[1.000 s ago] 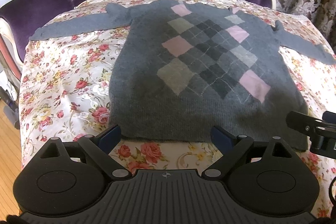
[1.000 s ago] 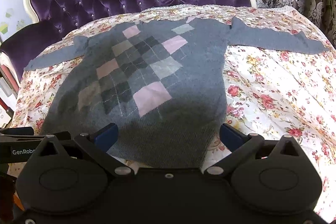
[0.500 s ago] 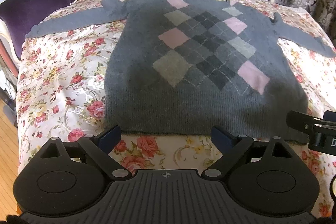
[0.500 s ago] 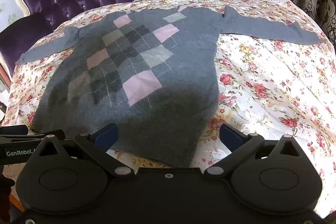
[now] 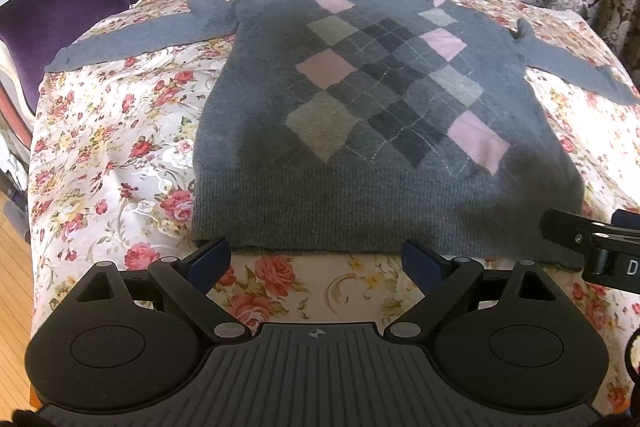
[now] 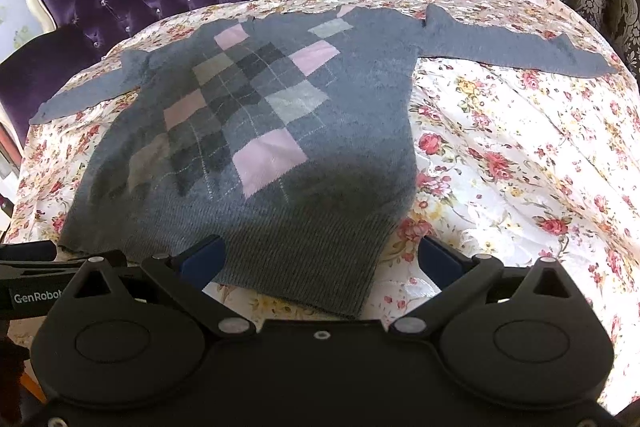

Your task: Fold small clothes

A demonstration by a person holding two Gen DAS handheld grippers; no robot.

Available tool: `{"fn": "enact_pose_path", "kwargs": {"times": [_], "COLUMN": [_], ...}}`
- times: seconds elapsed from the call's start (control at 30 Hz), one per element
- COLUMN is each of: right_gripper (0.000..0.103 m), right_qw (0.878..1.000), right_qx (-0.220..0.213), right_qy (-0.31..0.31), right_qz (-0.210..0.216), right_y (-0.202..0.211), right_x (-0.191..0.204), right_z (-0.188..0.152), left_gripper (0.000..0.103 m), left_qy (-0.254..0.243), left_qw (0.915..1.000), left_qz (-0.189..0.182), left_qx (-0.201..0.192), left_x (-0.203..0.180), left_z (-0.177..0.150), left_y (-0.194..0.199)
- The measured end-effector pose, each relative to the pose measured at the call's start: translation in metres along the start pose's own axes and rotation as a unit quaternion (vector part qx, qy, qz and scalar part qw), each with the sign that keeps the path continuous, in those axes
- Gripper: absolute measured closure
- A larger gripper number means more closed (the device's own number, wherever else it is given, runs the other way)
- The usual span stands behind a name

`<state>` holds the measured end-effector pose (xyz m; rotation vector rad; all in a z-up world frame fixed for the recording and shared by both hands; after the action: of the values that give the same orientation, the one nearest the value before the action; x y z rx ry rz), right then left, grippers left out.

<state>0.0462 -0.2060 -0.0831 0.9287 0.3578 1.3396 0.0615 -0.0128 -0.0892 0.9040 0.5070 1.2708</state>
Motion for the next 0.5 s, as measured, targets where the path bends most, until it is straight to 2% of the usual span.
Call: {"fn": "enact_pose_path", "kwargs": {"times": [0.33, 0.5], "right_gripper": [0.001, 0.001], "right_qw": [1.0, 1.0], "right_qx": [0.004, -0.001], "right_qy": [-0.002, -0.003], "right_qz": [0.003, 0.018], "right_y": [-0.002, -0.003], "right_x": [0.001, 0.004], "right_z": [0.0, 0.002], "left_gripper": [0.01, 0.01], "left_qy": [-0.003, -0.006], "left_qw": [1.0, 0.9995], "left_qz": [-0.002, -0.014], "left_qx": [-0.002, -0.027], "left_x": [-0.002, -0.001], "left_z": [0.002, 0.013], "left_y": [0.0, 0.004]}}
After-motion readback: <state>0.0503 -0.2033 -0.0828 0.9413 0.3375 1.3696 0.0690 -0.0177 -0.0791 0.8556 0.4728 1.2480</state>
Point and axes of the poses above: each gripper's, at about its wrist camera, not at the fingertips, and y roughly against the way its jaws point, x to its left, z to its top, the point moved 9 cm from there along -y, roughly the way its jaws point, and after that the axes turned 13 degrees about -y, right-handed, at the moved point
